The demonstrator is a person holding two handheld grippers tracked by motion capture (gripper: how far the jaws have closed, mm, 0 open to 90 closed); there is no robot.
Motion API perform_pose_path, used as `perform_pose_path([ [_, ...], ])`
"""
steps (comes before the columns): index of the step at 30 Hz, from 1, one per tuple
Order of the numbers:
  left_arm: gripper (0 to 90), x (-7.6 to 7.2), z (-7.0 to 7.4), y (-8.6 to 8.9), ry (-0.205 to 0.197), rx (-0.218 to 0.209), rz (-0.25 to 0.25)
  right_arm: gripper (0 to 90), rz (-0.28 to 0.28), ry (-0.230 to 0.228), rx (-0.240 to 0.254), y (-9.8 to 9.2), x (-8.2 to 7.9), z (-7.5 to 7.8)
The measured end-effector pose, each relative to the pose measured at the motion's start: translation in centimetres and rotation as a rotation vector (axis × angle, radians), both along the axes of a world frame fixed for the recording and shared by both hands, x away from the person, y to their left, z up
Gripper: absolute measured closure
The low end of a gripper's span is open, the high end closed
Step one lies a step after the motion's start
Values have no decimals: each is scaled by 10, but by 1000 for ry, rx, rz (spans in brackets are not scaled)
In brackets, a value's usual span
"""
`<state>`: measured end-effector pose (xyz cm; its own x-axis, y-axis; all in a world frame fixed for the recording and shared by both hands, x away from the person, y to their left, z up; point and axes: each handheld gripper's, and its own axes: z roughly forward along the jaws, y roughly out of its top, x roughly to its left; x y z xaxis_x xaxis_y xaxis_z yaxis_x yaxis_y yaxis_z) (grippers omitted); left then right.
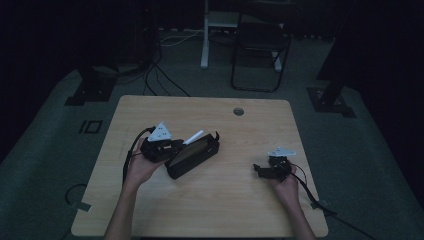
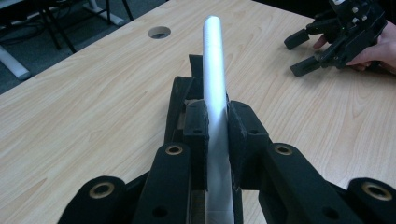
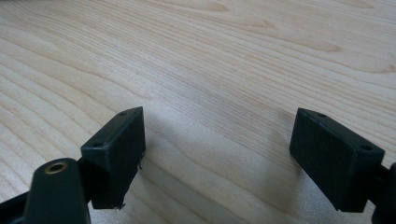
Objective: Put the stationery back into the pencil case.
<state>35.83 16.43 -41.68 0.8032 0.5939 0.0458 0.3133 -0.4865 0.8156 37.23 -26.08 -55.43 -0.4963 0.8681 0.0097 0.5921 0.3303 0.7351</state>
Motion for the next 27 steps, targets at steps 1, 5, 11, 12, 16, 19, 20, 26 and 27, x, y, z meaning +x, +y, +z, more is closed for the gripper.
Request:
perform_pose_path([
  [1,788,0,0,0,0,4,1,184,0,0,0,0,0,0],
  [5,788,2,-2,-2,2,13,1,184,0,0,-1,0,0,0],
  [11,788,4,-4,-3,5,15,-4,184,0,0,-1,0,0,0],
  [12,788,4,-4,-3,5,15,-5,184,0,0,-1,0,0,0],
  [16,788,5,-6,-4,10,18,-5,184,1,0,-1,0,0,0],
  [19,788,7,-7,-5,14,22,-3,184,1,0,-1,0,0,0],
  [20,788,7,-8,-5,16,23,-4,184,1,0,-2,0,0,0],
  [26,788,10,-10,-7,24,35,-5,184,1,0,-1,0,0,0],
  [27,788,10,-11,-7,27,35,-5,184,0,0,-1,0,0,0],
])
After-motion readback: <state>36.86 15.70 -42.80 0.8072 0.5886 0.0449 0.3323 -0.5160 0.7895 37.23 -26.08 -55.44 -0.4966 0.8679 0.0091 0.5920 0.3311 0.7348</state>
